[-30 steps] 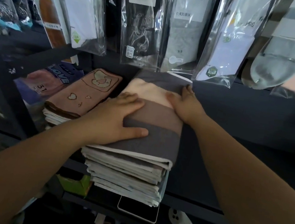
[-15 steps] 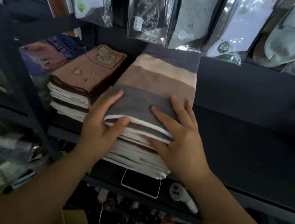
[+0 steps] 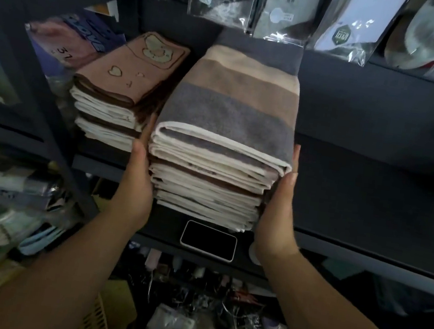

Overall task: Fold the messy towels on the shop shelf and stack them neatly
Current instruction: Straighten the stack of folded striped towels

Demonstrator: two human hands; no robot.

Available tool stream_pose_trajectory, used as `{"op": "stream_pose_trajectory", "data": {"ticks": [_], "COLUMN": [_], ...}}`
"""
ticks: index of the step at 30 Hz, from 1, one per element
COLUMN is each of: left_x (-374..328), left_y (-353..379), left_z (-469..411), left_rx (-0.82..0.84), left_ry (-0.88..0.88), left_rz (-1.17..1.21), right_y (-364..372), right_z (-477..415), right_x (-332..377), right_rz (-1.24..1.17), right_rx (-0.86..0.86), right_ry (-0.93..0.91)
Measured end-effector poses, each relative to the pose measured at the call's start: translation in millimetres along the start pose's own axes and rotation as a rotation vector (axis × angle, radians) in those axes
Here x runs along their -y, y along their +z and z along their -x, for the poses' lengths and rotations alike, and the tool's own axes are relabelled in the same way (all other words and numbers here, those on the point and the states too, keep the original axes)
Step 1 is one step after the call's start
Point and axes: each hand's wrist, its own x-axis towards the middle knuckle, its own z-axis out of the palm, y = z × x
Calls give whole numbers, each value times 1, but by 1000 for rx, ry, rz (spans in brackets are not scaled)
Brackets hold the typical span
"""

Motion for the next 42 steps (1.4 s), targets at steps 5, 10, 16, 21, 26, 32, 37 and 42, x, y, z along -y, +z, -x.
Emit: {"op": "stream_pose_trajectory", "data": {"ticks": [5,10,16,21,26,32,37,42], "left_x": [-3,-17,-30,-29,-43,-93,-80,-100], "left_y": [7,-6,4,12,13,29,28,23], "left_z": [0,-7,-19,-21,-29,-61,-65,-75], "left_rx": [-88,29,32,6,-32,214,270,349], "left_ry": [-201,-105,-259,-304,-252,-176,-221,-231], "left_rz": [-96,10,193,48,13,-143,-337,-463], "right_y": [19,-4,8,19,-2,-8,3,-11], "right_z": [2,-7,-14,-19,-39,-79,-80,-85], "right_x": [0,6,9,5,24,62,59,64], "right_rz": [-121,-206,-266,-291,-369,-183,-194,-59], "right_rx": [-54,-72,-10,-10,-27,-9,26,85], "right_ry": [203,112,218,216,276,247,264,246]}}
